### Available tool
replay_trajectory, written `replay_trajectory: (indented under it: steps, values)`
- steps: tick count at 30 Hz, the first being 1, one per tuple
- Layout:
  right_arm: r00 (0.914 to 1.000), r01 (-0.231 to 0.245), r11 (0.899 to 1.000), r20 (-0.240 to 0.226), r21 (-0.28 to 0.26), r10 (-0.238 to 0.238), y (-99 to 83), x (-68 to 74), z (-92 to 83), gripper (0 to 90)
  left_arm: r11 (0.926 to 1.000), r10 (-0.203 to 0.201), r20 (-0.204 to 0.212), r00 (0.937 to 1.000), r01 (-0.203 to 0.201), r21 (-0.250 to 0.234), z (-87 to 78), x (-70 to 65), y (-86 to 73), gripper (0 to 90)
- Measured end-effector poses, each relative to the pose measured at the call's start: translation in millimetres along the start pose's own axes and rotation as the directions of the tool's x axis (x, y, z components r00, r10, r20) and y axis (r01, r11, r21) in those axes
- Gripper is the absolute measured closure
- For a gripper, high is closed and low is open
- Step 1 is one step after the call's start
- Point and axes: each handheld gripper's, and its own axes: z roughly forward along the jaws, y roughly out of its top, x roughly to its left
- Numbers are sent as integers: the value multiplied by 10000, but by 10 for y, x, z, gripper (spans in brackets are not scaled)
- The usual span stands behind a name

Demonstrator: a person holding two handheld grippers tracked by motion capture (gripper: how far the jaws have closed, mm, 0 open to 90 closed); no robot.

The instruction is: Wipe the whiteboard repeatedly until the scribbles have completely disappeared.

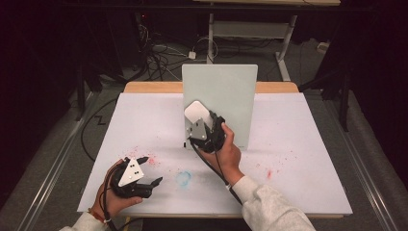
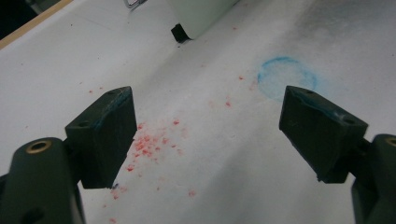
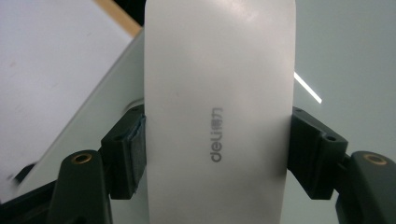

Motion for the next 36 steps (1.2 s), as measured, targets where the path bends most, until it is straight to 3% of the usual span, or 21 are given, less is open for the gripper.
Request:
replay_trajectory:
  steps: [3, 5, 7, 15, 22, 27, 32, 36]
  values:
    - [9990, -413, 9991, 191, -86, 414, 101, -126, 9, 311, 10000, -15, -2, 10000, 15, 7, 2, 3, -1, 185]
    - [9987, -424, 9991, 279, -43, 425, 142, -133, 17, 311, 10000, -9, 28, 10000, 9, 14, 8, 1, 0, 185]
    - [9985, -260, 9996, 482, -81, 264, 140, -71, 23, 311, 10000, 13, 59, 10000, -13, 31, 11, -2, 1, 185]
    - [9943, 1056, 9943, 112, 126, -1057, -123, 368, 16, 311, 10000, 1, 205, 9998, 0, -39, 2, -18, 7, 190]
    - [9880, 1541, 9874, -88, 346, -1539, -352, 562, -5, 311, 10000, 7, 150, 9999, -7, -35, -1, -16, 5, 190]
    - [9880, 1493, 9873, -482, 546, -1467, -366, 458, -24, 311, 10000, 5, 115, 9999, -5, -5, -9, -14, 3, 190]
    - [9949, 997, 9935, -180, 558, -988, -349, 262, -37, 311, 10000, 66, 46, 10000, -66, 0, -5, -6, 0, 190]
    - [9985, 550, 9974, 12, 457, -551, -229, 124, -26, 311, 10000, 42, 78, 10000, -42, -18, 6, -17, 10, 190]
